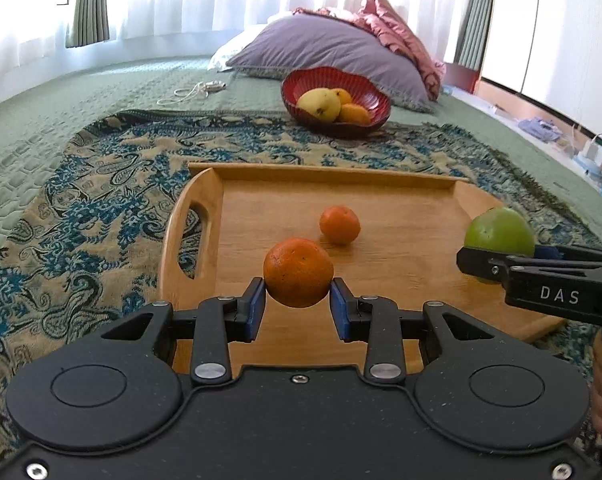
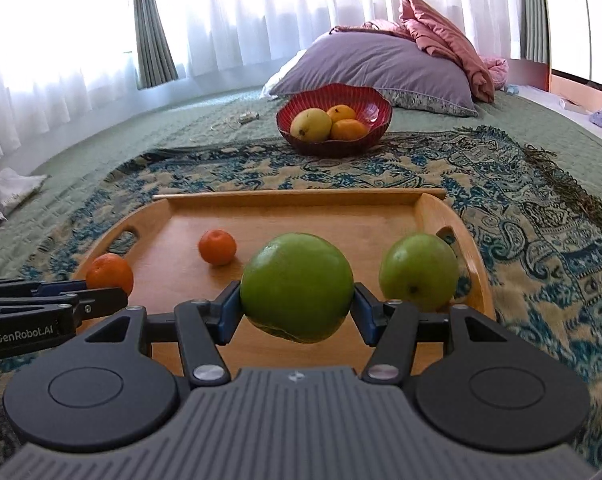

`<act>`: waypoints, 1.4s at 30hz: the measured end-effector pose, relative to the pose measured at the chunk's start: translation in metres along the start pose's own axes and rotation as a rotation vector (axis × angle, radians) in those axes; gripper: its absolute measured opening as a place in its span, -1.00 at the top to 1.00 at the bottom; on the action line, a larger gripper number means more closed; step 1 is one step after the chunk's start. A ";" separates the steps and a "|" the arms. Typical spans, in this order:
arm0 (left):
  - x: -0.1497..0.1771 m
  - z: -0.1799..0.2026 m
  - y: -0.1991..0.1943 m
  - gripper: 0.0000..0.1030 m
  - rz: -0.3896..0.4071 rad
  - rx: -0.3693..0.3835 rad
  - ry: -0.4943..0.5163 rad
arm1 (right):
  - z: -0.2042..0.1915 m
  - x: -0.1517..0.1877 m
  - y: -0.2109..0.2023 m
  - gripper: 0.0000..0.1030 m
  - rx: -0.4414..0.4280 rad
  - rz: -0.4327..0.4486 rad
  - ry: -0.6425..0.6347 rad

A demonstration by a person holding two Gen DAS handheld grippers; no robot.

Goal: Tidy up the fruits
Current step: 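Lift and carry the orange and green apple over the tray with both grippers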

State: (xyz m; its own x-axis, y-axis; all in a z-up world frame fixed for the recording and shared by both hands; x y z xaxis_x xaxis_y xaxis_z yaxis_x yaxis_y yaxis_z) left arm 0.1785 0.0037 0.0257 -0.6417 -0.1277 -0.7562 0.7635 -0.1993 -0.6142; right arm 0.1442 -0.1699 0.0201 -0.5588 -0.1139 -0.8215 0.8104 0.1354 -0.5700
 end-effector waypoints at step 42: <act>-0.005 0.005 0.047 0.36 -0.027 -0.026 0.026 | 0.002 -0.004 0.043 -0.17 -0.006 -0.105 -0.052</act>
State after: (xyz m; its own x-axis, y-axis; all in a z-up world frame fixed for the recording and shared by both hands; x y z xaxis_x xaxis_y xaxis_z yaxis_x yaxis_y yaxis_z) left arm 0.2172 -0.0101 0.0018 -0.6601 -0.0974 -0.7448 0.7479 -0.1772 -0.6397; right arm 0.1815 -0.1652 -0.0013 -0.6304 -0.1789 -0.7554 0.7468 0.1260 -0.6531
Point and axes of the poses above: each gripper's, at about its wrist camera, not at the fingertips, and y roughly the way its jaws point, z to its right, x to its underside, the point moved 4 cm from there along y, roughly the way its jaws point, and after that the axes turned 10 degrees about -y, right-handed, at the moved point
